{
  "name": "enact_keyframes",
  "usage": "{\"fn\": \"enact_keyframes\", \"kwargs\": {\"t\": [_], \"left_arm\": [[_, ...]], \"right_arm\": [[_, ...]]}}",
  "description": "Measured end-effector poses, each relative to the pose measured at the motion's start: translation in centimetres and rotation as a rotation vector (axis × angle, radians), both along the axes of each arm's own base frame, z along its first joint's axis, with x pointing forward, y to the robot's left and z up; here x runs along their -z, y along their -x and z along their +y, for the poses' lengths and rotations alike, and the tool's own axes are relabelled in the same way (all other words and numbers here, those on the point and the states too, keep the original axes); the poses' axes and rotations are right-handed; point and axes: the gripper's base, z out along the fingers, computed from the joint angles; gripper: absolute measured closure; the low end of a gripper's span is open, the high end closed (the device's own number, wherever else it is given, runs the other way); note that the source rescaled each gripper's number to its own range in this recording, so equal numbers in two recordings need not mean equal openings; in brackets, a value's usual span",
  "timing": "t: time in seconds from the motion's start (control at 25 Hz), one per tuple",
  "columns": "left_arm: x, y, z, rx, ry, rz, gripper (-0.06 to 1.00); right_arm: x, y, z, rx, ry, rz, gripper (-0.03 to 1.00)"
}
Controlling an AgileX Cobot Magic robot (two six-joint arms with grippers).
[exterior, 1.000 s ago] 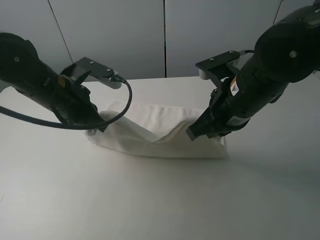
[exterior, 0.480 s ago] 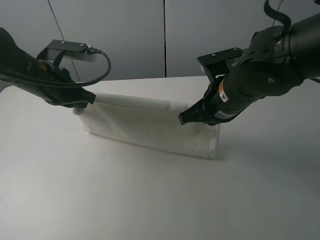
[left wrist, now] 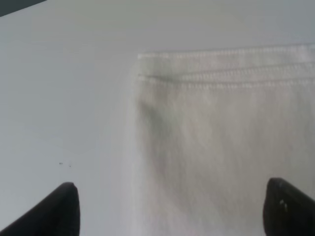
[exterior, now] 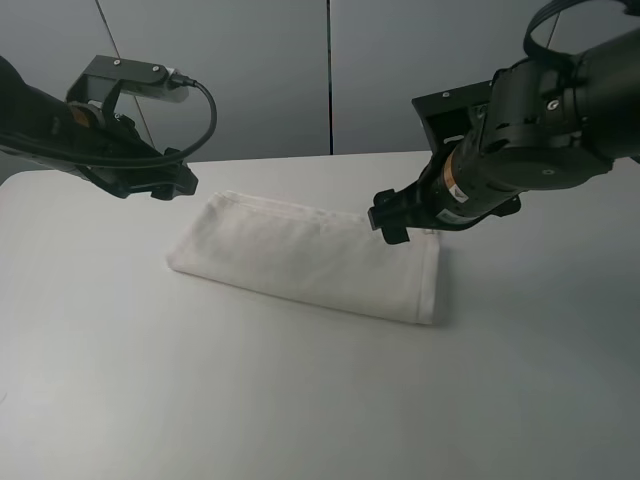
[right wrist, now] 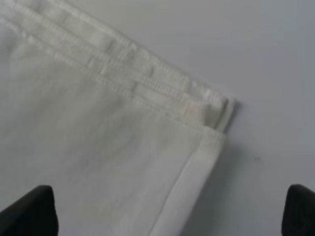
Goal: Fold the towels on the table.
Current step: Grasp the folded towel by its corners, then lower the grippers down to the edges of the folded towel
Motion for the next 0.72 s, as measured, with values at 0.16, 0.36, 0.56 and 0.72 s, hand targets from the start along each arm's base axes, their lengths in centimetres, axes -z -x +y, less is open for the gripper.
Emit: {"fn": "enact_keyframes", "kwargs": {"t": [0.16,0.36,0.56,0.72], "left_arm": [[0.0,0.0,0.0,0.002,-0.002,-0.002,-0.01],[0.0,-0.6,0.8,-0.063,0.012,0.032,-0.01],[1.6,-4.0,2.0,-0.150,-0.076,0.195,-0.01],[2.8,-6.5,1.1,-0.132,-0.127,0.245,-0.01]], "right_arm": [[0.0,0.0,-0.1,0.020,-0.004,0.006,-0.03],[0.2,0.3,0.0,0.058,-0.043,0.036,-0.03],[-0.2,0.0,0.4,0.030,-0.050,0.030,-0.03],[-1.4,-0.8,0.6,0.054,-0.073,0.025,-0.03]]}}
